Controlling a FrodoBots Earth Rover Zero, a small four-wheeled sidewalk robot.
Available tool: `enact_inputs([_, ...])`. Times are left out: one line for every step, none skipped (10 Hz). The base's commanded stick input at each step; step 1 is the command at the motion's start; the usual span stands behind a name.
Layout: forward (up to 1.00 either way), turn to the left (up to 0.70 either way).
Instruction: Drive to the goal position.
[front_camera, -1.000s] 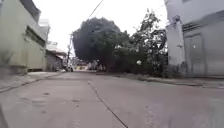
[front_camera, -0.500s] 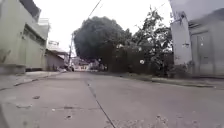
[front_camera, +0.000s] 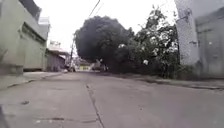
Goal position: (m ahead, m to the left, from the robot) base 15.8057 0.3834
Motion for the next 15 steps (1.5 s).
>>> enact_inputs([0.7, 0.0])
enact_inputs([0.7, 0.0])
enact_inputs([0.7, 0.0])
enact_inputs([0.7, 0.0])
enact_inputs([0.7, 0.0])
enact_inputs([0.7, 0.0])
enact_inputs([0.7, 0.0])
enact_inputs([0.7, 0.0])
enact_inputs([0.69, 0.0])
enact_inputs([0.68, 0.0])
enact_inputs([0.69, 0.0])
enact_inputs([0.69, 0.0])
enact_inputs([0.69, 0.0])
enact_inputs([0.68, 0.0])
enact_inputs([0.68, 0.0])
